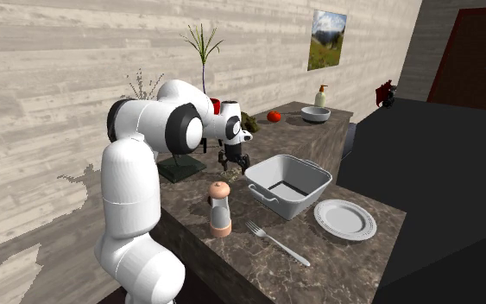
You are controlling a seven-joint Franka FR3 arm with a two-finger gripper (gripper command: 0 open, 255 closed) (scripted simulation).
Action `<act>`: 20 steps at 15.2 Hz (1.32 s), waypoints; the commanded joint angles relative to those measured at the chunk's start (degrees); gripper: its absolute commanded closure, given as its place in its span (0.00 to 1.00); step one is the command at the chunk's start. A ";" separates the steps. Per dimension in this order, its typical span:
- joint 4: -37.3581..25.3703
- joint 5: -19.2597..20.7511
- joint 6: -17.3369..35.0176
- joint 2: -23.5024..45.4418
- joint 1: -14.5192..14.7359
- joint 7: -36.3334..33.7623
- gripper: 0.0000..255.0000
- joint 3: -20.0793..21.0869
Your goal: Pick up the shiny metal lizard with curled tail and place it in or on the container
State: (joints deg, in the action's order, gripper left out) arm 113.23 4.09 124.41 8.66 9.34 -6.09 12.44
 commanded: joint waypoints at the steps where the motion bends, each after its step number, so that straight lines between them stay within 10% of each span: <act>1: 0.00 0.00 0.00 0.00 0.00 0.00 1.00 0.00; 20: -4.61 -0.90 -7.14 -2.62 -0.11 0.74 1.00 0.13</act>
State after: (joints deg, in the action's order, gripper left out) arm 109.45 3.24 118.23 6.16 9.19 -5.35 12.53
